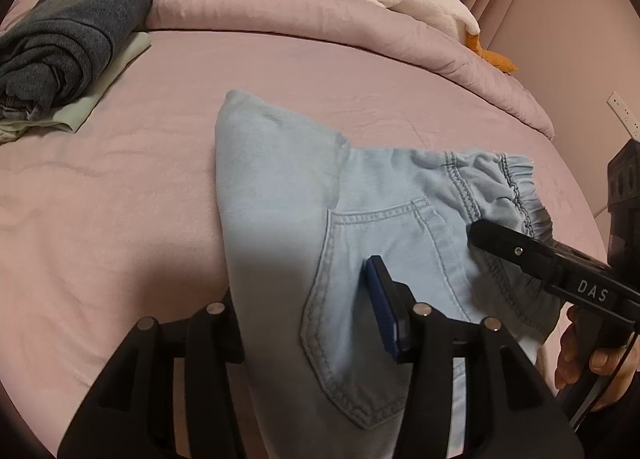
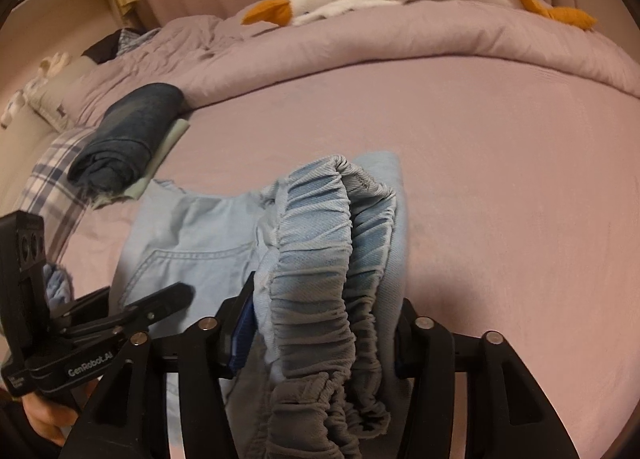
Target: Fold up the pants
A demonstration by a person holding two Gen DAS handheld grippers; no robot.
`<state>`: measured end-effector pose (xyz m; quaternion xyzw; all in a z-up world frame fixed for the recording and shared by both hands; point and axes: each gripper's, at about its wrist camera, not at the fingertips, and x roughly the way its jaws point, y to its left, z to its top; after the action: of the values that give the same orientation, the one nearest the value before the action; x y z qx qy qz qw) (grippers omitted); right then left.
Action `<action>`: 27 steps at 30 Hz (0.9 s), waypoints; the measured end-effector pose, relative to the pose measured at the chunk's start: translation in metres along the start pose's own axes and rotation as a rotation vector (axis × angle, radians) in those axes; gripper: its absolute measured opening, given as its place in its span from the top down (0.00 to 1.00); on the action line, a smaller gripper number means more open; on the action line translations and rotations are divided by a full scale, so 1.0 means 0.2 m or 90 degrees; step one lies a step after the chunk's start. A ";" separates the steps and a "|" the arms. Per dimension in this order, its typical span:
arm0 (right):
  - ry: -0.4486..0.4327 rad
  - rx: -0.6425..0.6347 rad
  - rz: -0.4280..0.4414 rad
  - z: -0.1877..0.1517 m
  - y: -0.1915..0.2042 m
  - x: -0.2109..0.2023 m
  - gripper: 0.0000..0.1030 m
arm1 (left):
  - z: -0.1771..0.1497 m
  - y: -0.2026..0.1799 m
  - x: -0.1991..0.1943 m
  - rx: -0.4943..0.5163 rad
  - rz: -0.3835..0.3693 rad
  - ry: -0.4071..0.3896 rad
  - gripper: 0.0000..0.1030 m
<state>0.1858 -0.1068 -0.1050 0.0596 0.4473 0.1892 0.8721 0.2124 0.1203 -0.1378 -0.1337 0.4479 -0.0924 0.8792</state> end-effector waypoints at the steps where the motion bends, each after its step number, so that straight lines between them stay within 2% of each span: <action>1: 0.004 0.007 0.000 0.00 -0.01 0.01 0.46 | 0.00 0.01 0.00 -0.001 0.003 -0.001 0.46; 3: 0.010 0.024 0.003 0.00 -0.04 0.03 0.41 | -0.01 0.02 0.01 -0.002 0.007 -0.003 0.39; 6: 0.015 0.044 0.006 -0.01 -0.08 0.04 0.35 | -0.01 0.03 0.01 -0.001 0.006 -0.007 0.36; 17: 0.018 0.048 0.019 -0.05 -0.12 0.01 0.35 | -0.08 0.06 -0.05 0.009 0.035 -0.011 0.28; 23: 0.023 0.012 -0.005 -0.11 -0.09 -0.05 0.35 | -0.18 0.06 -0.13 0.002 0.045 -0.010 0.26; 27: 0.029 -0.021 -0.033 -0.17 -0.08 -0.11 0.31 | -0.26 0.05 -0.18 -0.008 0.050 -0.008 0.25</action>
<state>0.1519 -0.1314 -0.1123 0.0297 0.4650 0.1751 0.8673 0.1490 0.1317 -0.1427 -0.1222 0.4480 -0.0544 0.8840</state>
